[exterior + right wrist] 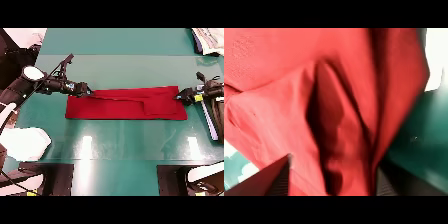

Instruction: Fold the shirts.

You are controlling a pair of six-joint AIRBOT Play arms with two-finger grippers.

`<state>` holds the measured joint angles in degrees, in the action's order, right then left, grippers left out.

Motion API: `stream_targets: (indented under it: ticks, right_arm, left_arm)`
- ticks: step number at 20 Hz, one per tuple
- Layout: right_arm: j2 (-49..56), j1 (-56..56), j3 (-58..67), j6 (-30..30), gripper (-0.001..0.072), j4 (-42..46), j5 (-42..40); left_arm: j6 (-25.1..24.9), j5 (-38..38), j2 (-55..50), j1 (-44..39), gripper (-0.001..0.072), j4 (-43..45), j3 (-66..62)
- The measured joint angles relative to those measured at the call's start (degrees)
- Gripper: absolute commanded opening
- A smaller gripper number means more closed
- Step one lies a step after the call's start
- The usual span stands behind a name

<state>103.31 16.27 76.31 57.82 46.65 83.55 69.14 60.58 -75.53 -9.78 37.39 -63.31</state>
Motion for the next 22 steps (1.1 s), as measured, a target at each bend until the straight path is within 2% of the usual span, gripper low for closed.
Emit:
stream_targets:
  ticks: [2, 3, 10, 16, 22]
  right_arm:
    - [0.3, -1.8, -0.3, -0.8, 0.0119, 0.5, 0.2]
    - [0.4, -2.5, -0.3, -1.1, 0.0017, 1.2, 0.3]
    - [-6.7, -4.5, 0.1, -0.6, 0.0014, -0.2, 1.8]
    - [-15.3, -10.1, 9.0, 7.2, 0.0013, -0.5, 4.3]
    - [-17.3, -20.2, 21.9, 14.6, 0.0013, -0.6, 7.9]
  left_arm:
    - [1.0, -0.7, 0.0, -1.3, 0.0023, 1.0, 0.0]
    - [1.7, -1.6, -0.1, -2.2, 0.0023, 1.9, 0.0]
    - [4.5, -9.2, -2.4, -7.2, 0.0023, 4.5, -1.9]
    - [5.6, -6.8, -18.4, -13.4, 0.0023, 5.0, -16.7]
    - [8.5, -5.4, -35.0, -20.1, 0.0024, 5.0, -32.0]
